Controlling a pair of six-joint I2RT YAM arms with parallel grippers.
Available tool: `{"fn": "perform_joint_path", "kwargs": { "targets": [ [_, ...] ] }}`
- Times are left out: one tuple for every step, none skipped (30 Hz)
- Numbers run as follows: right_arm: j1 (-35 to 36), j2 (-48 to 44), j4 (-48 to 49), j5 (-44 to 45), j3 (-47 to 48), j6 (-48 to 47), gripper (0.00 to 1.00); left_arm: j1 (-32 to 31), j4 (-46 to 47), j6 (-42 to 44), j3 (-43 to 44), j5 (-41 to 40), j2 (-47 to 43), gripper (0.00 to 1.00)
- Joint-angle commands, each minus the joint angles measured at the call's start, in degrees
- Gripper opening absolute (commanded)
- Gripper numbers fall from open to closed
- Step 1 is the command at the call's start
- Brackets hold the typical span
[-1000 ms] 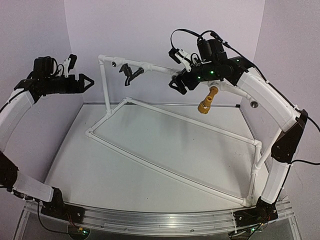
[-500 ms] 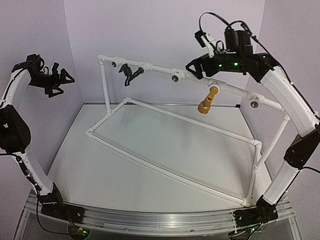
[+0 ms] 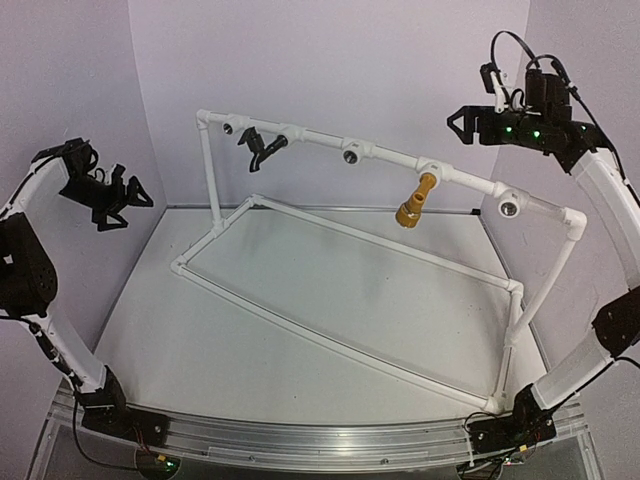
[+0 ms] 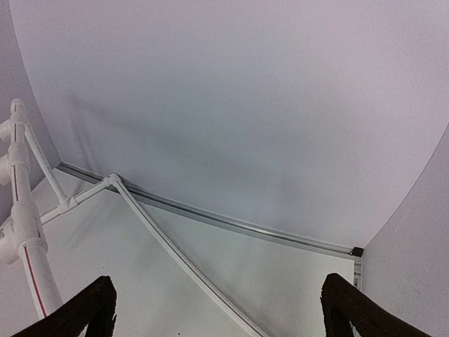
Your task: Install the water faucets
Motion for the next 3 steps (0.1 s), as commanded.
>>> {"fn": "perform_joint_path", "kwargs": {
  "targets": [
    [-1.9,-1.6,3.6,-1.7,-1.2,2.9,0.98,-0.1,2.3,-0.2,2.0,-2.5,-3.1,1.0],
    [-2.1,-1.7,3.8,-1.7,-1.6,3.0,0.98,0.0,2.3,-0.3,2.3,-2.5,-2.9,1.0],
    [-2.3,-1.8,4.1,-1.7,-2.0,3.1,0.98,0.0,2.4,-0.3,2.5,-2.5,-2.9,1.0]
  ]
}}
